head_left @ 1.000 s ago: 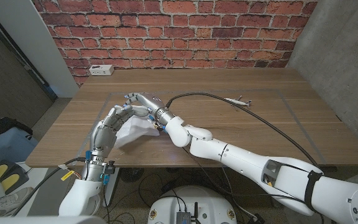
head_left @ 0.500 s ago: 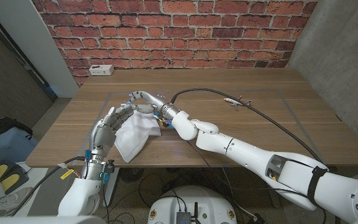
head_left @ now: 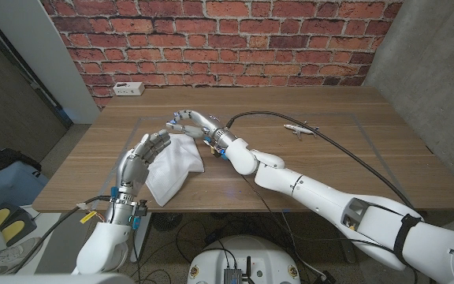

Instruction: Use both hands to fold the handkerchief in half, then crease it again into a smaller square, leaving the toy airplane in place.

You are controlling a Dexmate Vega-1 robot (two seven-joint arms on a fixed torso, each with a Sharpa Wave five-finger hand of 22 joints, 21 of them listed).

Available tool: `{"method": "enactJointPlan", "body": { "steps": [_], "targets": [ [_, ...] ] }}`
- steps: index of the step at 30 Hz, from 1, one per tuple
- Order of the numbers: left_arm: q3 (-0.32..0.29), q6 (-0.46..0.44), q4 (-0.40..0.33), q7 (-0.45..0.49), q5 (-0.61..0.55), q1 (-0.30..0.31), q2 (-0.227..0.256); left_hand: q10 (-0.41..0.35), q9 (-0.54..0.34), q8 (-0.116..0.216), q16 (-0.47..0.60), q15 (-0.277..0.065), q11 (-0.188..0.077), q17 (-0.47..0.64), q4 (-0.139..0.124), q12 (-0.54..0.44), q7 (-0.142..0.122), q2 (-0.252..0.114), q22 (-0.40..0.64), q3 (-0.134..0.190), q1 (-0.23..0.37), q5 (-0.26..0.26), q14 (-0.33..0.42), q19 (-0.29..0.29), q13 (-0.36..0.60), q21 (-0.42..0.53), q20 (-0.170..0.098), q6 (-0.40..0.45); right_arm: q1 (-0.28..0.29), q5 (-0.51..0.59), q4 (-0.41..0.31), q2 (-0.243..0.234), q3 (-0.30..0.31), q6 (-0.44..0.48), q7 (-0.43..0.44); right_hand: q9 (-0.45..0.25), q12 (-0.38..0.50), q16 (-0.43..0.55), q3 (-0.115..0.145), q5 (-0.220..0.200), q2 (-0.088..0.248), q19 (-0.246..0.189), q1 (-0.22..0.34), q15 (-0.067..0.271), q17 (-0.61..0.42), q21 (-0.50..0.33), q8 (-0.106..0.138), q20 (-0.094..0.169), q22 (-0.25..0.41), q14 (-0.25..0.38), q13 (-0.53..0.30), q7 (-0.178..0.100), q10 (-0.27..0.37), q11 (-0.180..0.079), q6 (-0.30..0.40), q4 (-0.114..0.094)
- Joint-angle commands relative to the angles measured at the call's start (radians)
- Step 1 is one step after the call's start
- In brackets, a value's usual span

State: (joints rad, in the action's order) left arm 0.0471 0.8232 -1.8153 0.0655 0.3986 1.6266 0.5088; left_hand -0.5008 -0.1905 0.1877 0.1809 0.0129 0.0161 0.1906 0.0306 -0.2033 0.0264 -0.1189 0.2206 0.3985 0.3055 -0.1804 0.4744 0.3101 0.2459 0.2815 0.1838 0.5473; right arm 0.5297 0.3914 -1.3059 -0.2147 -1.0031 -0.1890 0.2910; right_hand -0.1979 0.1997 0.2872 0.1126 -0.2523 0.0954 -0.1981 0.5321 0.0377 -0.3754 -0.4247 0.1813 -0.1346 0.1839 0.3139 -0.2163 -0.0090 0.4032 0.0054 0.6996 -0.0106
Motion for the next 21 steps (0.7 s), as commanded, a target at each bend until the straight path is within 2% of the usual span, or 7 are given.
{"method": "enactJointPlan", "body": {
  "steps": [1,7,15,21],
  "targets": [
    [0.001,-0.054,-0.006,0.038,-0.043,-0.015,-0.001,0.024,-0.001,-0.004,-0.005,0.003,0.001,-0.002,0.008,0.007,-0.003,0.003,0.003,0.01,-0.006,-0.001,-0.031,-0.01,-0.004,-0.002,-0.002,-0.017,0.031,-0.044,-0.017,-0.029,0.072,-0.004,0.011,-0.003,0.005,-0.001,0.022,0.007,0.015,-0.024,0.029,0.016,0.003,-0.007,0.003,-0.002,0.002,-0.002,-0.001,-0.004,-0.007,-0.001,-0.015,0.013],
    [0.004,-0.077,-0.007,0.05,-0.055,-0.024,0.003,0.04,0.0,-0.004,-0.009,-0.001,0.001,-0.004,0.014,0.009,-0.008,0.005,0.001,0.015,-0.005,-0.001,-0.065,-0.02,-0.008,-0.006,-0.009,-0.028,0.041,-0.077,-0.022,-0.037,0.093,-0.007,0.002,-0.003,0.004,-0.003,0.039,0.021,0.027,-0.042,0.047,0.014,0.009,-0.009,-0.003,0.001,0.002,0.006,-0.001,-0.005,-0.015,0.005,-0.049,0.027],
    [0.007,-0.115,-0.015,0.069,-0.069,-0.032,0.013,0.087,0.003,-0.004,-0.009,-0.008,0.001,-0.008,0.025,0.018,-0.012,0.007,-0.003,0.023,-0.005,-0.001,-0.111,-0.04,-0.017,-0.015,-0.015,-0.042,0.059,-0.116,-0.033,-0.051,0.119,-0.009,-0.004,-0.002,0.001,-0.005,0.046,0.032,0.033,-0.05,0.047,0.011,0.012,-0.009,-0.004,0.006,0.001,0.012,-0.001,-0.011,-0.026,0.007,-0.075,0.032],
    [0.005,-0.151,-0.033,0.088,-0.091,-0.032,0.024,0.094,0.003,-0.009,-0.008,-0.006,0.0,-0.009,0.029,0.016,-0.019,0.008,-0.005,0.025,-0.005,-0.001,-0.123,-0.046,-0.02,-0.019,-0.016,-0.061,0.074,-0.142,-0.046,-0.062,0.141,-0.016,0.0,-0.002,-0.001,-0.007,0.056,0.038,0.038,-0.054,0.055,0.009,0.015,-0.008,-0.006,0.007,0.001,0.014,0.0,-0.014,-0.036,0.006,-0.098,0.04]
  ]
}}
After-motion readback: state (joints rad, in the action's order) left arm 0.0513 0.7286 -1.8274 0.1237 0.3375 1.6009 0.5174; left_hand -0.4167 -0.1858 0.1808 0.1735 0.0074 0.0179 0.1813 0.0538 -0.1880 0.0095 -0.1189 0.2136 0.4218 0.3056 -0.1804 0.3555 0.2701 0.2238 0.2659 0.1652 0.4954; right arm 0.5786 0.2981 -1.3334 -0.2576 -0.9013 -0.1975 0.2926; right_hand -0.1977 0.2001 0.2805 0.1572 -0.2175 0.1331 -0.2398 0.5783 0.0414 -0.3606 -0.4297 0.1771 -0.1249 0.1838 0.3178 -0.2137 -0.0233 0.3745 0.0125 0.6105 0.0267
